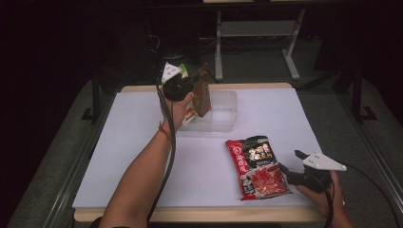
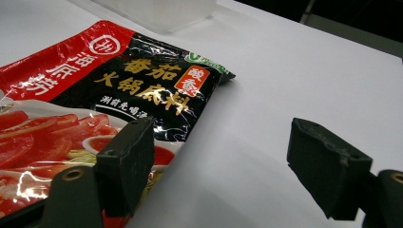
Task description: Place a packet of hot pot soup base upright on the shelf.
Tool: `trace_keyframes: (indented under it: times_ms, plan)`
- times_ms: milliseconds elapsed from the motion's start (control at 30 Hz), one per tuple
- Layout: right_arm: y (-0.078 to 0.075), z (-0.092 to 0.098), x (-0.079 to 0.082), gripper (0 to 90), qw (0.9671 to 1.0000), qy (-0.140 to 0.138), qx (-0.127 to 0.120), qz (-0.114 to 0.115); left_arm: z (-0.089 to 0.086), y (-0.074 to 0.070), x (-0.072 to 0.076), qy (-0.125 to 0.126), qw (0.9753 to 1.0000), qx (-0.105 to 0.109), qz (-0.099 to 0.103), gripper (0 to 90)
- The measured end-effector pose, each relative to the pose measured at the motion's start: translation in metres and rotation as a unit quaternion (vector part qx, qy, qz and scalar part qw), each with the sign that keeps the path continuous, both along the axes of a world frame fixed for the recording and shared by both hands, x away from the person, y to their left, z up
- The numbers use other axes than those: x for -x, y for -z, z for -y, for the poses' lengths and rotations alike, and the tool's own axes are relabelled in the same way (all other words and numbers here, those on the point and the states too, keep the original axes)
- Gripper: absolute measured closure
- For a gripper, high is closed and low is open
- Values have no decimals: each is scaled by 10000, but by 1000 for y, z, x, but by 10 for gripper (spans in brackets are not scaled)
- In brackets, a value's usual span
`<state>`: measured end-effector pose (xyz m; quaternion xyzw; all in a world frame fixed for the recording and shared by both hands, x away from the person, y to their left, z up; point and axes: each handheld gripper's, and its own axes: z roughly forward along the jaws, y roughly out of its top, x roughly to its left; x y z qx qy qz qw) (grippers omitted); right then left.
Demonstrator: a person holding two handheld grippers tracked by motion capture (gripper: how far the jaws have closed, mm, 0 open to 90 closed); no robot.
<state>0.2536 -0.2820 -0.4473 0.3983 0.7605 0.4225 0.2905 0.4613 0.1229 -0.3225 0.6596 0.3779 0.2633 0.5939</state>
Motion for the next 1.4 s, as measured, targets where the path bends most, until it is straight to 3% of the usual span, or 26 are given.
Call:
trace_keyframes:
  times_ms: [367,500,867,1400]
  plan:
    - [1,1,0,236,10000,-12,19,-5,10,28,3,365,9993,-26,-83,877]
    - [1,0,0,236,10000,-18,22,-12,9,38,6,449,9989,52,-92,874]
    - [1,-1,0,236,10000,-20,34,-22,2,40,16,621,9980,59,-86,858]
    - [2,-3,-1,236,10000,-43,67,-49,-11,42,31,921,9953,-282,61,743]
